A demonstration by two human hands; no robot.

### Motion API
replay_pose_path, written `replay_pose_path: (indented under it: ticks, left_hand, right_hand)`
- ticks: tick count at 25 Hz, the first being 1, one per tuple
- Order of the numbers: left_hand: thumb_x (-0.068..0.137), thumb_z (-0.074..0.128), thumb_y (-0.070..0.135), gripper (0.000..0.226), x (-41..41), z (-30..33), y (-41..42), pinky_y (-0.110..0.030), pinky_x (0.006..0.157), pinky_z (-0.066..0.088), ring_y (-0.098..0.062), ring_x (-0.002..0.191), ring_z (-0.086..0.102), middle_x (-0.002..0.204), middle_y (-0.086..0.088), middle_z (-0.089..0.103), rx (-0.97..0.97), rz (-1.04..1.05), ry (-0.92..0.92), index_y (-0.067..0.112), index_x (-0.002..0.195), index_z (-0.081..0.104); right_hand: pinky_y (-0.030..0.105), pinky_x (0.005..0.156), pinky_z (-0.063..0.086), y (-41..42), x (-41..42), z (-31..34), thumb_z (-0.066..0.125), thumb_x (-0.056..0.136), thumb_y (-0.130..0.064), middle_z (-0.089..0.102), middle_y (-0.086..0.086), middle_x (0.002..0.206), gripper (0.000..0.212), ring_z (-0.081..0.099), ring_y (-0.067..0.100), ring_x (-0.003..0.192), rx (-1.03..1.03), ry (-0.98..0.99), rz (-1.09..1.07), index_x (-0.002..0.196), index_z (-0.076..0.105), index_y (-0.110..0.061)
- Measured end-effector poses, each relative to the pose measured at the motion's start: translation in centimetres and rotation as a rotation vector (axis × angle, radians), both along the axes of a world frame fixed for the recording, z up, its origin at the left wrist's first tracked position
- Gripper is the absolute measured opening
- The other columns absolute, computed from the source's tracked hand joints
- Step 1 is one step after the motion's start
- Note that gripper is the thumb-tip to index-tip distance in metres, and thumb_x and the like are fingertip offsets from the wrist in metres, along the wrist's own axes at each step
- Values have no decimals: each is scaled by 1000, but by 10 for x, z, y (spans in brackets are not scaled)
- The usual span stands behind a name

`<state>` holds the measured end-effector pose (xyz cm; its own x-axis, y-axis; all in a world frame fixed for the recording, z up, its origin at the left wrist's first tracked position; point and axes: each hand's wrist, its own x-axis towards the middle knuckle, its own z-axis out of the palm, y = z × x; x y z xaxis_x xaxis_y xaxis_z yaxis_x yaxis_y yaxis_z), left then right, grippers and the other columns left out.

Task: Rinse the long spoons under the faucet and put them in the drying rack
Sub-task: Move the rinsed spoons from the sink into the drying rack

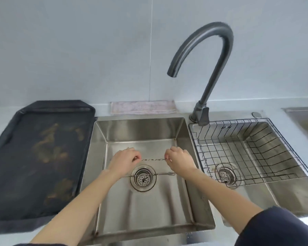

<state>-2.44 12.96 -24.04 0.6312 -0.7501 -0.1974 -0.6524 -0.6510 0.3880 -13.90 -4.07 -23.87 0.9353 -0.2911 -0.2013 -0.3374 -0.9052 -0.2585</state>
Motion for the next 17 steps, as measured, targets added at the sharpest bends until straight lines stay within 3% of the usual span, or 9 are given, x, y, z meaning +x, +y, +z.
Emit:
replay_pose_path:
  ticks: [9, 17]
  left_hand:
    - [90, 50, 25, 21, -38, 43, -22, -27, 79, 44, -17, 99, 62, 107, 4, 68, -71, -114, -135, 22, 104, 66]
    - [92, 47, 26, 23, -84, 51, -105, -33, 82, 49, -20, 102, 61, 110, 0, 66, -59, -109, -127, 20, 107, 64]
  right_hand:
    - [36, 93, 41, -24, -60, 31, 44, 96, -22, 59, 6, 115, 23, 50, 27, 112, -71, -145, -162, 110, 59, -12]
    - [33, 93, 40, -113, -110, 39, 42, 97, -25, 59, 3, 115, 23, 53, 23, 111, -164, -186, -88, 112, 57, -15]
